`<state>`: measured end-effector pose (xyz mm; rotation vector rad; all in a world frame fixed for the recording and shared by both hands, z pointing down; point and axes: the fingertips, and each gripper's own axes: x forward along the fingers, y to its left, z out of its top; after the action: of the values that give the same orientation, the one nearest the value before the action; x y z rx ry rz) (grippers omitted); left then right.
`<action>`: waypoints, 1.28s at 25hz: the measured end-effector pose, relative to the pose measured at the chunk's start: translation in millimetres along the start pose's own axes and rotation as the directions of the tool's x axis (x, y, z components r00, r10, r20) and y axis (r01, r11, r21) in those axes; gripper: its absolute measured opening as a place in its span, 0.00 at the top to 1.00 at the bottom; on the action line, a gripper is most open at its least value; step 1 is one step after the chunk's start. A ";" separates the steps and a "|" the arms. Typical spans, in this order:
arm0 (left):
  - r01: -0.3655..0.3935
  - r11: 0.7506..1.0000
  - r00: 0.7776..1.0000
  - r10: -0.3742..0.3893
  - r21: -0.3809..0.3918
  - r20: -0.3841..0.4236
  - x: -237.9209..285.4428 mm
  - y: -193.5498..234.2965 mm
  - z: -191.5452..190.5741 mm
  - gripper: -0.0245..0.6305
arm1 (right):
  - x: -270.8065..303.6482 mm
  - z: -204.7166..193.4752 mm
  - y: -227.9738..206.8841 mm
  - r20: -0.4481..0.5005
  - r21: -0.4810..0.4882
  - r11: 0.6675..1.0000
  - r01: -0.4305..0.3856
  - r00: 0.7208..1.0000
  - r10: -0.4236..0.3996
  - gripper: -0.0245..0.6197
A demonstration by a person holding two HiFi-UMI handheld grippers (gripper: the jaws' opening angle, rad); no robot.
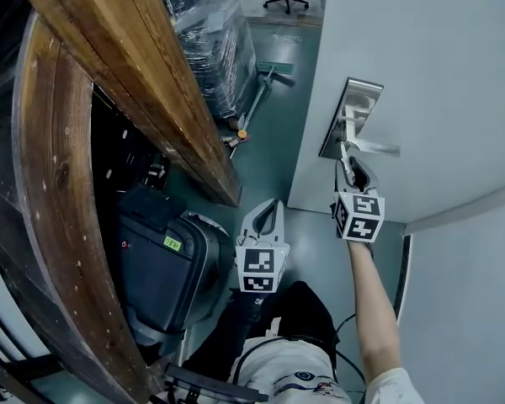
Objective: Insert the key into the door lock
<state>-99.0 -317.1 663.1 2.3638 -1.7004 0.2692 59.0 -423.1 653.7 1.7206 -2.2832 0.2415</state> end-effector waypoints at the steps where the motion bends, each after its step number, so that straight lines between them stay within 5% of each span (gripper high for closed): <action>1: 0.000 1.000 1.000 0.000 -0.001 -0.001 0.7 0.5 -0.4 0.96 | 0.8 1.0 -0.4 0.003 0.002 1.000 -0.001 1.000 0.001 0.78; 19: -0.027 1.000 0.999 0.027 -0.008 -0.024 -6.2 19.4 -0.9 0.96 | 25.7 15.6 -1.2 -0.053 0.153 0.967 0.202 0.979 -0.196 0.78; 28: -0.027 1.000 0.999 0.027 -0.008 -0.038 -15.0 17.1 0.1 0.96 | 26.3 17.2 4.8 0.005 0.093 0.986 0.137 0.990 -0.138 0.77; 32: -0.018 1.000 0.999 0.018 -0.007 -0.051 -27.7 6.7 16.2 0.96 | -21.0 10.6 16.2 0.011 0.102 0.993 0.067 0.998 -0.068 0.68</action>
<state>-113.8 -298.5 640.4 2.3177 -1.6976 0.3226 47.6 -402.5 637.6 1.8516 -2.2543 0.3380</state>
